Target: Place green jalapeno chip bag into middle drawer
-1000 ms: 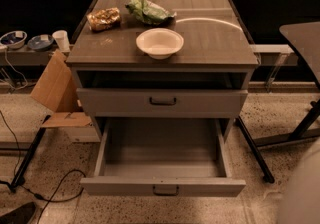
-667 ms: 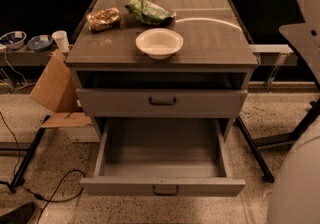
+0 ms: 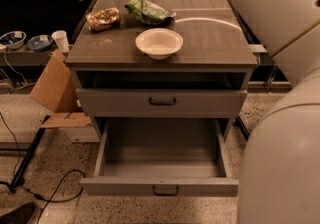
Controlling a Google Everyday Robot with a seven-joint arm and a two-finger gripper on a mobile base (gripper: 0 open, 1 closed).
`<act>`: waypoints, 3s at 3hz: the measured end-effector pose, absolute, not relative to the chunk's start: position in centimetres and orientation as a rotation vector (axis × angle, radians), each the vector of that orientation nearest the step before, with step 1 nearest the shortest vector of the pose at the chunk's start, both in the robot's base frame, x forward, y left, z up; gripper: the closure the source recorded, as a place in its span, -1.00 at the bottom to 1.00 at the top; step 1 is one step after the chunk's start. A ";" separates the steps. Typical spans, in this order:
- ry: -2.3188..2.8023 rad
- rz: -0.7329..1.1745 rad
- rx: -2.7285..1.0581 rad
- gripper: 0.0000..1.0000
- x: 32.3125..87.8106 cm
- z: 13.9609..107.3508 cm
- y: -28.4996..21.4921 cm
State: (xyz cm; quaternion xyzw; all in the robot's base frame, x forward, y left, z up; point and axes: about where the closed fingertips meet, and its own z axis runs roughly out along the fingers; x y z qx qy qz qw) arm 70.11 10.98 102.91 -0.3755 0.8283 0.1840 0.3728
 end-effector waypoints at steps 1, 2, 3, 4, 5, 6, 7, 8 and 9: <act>2.191 0.435 -0.818 -1.00 73.1 100.6 10.3; 2.200 0.361 -0.736 -1.00 76.1 98.8 8.5; 2.200 0.361 -0.736 -1.00 76.1 98.8 8.5; 2.225 0.319 -0.717 -1.00 77.0 97.7 8.5; 2.252 0.262 -0.660 -1.00 78.7 96.6 7.4; 2.292 0.193 -0.576 -1.00 82.1 94.4 5.3; 2.308 0.157 -0.538 -1.00 84.1 93.2 4.7; 2.312 0.116 -0.445 -1.00 86.4 91.9 3.9; 2.317 0.090 -0.362 -1.00 88.3 90.7 3.3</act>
Offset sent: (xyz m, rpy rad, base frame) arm 0.0898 -0.0486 -0.0566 -0.0236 -0.0307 -0.3000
